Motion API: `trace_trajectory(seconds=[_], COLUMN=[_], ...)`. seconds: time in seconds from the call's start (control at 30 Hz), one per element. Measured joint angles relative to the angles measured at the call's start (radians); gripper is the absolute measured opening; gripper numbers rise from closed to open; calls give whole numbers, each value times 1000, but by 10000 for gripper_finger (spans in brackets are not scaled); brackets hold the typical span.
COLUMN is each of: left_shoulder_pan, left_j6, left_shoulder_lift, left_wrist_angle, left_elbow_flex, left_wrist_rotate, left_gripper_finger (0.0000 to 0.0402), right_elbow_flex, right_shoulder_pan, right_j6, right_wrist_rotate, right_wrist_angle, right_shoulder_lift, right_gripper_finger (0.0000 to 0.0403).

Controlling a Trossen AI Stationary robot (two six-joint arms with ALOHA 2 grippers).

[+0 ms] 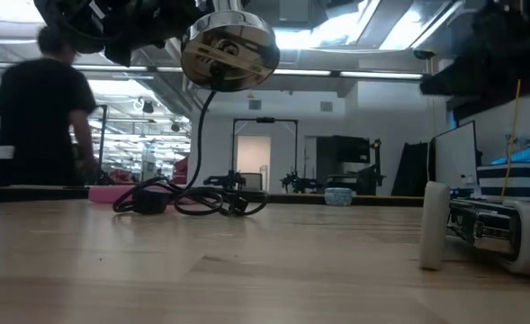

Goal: Screw lightbulb
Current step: Remove the lightbulb from the lamp

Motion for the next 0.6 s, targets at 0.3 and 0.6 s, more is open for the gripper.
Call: trace_trajectory(seconds=[0.3,0.6], left_shoulder_pan=[0,0], left_j6=[0,0], left_shoulder_lift=[0,0], left_wrist_angle=[0,-1], left_elbow_flex=[0,0], left_wrist_rotate=[-4,-5], left_gripper_finger=[155,155], right_elbow_flex=[-203,-111], right_shoulder_pan=[0,-22], right_j6=[77,14], right_wrist_rotate=[-138,-89], right_wrist_angle=[391,524], right_shoulder_lift=[163,403], right_gripper_finger=[72,126])
